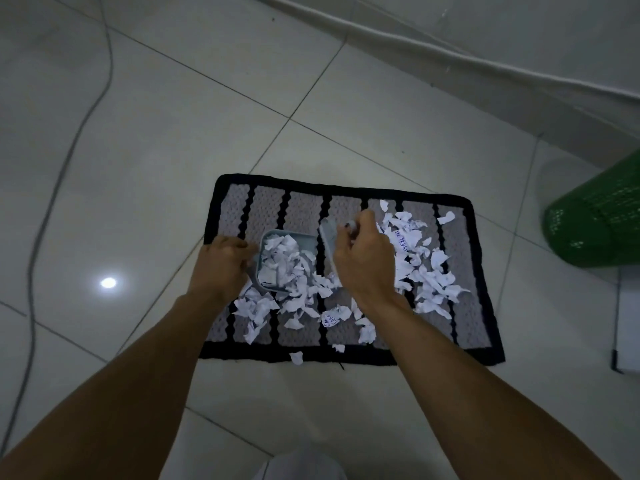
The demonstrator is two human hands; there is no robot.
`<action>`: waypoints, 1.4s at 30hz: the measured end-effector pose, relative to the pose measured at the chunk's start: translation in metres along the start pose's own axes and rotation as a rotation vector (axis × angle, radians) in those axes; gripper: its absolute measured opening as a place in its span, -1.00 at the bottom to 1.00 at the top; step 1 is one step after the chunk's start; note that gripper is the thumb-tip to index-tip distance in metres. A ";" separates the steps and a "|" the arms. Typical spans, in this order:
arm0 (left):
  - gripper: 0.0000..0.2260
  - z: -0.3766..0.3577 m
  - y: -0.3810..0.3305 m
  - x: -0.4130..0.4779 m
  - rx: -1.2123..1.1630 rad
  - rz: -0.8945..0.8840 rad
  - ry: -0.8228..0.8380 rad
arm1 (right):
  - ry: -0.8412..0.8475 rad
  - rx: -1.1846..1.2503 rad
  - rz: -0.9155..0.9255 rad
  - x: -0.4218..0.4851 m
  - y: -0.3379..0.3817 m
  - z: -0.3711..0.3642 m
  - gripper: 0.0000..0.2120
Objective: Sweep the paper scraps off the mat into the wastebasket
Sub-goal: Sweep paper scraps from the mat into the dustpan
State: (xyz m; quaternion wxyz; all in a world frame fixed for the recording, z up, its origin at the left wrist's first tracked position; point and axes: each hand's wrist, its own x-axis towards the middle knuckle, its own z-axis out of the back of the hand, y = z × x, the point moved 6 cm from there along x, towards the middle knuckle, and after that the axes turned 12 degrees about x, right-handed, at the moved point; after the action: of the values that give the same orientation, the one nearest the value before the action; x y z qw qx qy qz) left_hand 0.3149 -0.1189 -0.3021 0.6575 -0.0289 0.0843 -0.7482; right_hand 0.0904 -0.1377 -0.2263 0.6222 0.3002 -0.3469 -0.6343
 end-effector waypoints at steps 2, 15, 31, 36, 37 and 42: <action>-0.70 -0.003 0.001 -0.002 -0.001 0.001 -0.001 | -0.047 -0.092 -0.032 0.005 -0.013 0.014 -0.85; -0.69 -0.004 -0.001 -0.005 0.009 -0.029 -0.023 | -0.070 0.011 0.007 -0.004 -0.008 0.007 -0.87; -0.71 -0.018 -0.015 -0.010 -0.046 -0.035 -0.011 | -0.123 0.016 -0.084 -0.018 -0.020 0.023 -0.85; -0.70 -0.024 -0.012 -0.012 -0.079 0.004 -0.010 | -0.011 -0.040 -0.138 -0.034 -0.028 0.005 -0.87; -0.69 -0.024 -0.012 -0.012 -0.091 0.012 -0.012 | 0.005 -0.033 -0.132 -0.037 -0.025 -0.001 -0.87; -0.69 -0.026 -0.011 -0.013 -0.179 0.021 0.003 | -0.002 0.013 -0.092 -0.035 -0.009 -0.011 -0.84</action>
State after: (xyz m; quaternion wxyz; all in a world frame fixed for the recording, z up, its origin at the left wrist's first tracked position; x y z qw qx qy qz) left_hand 0.3015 -0.1027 -0.3250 0.6600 -0.0855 0.1524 -0.7307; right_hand 0.0954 -0.1037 -0.2419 0.5903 0.3193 -0.3374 -0.6601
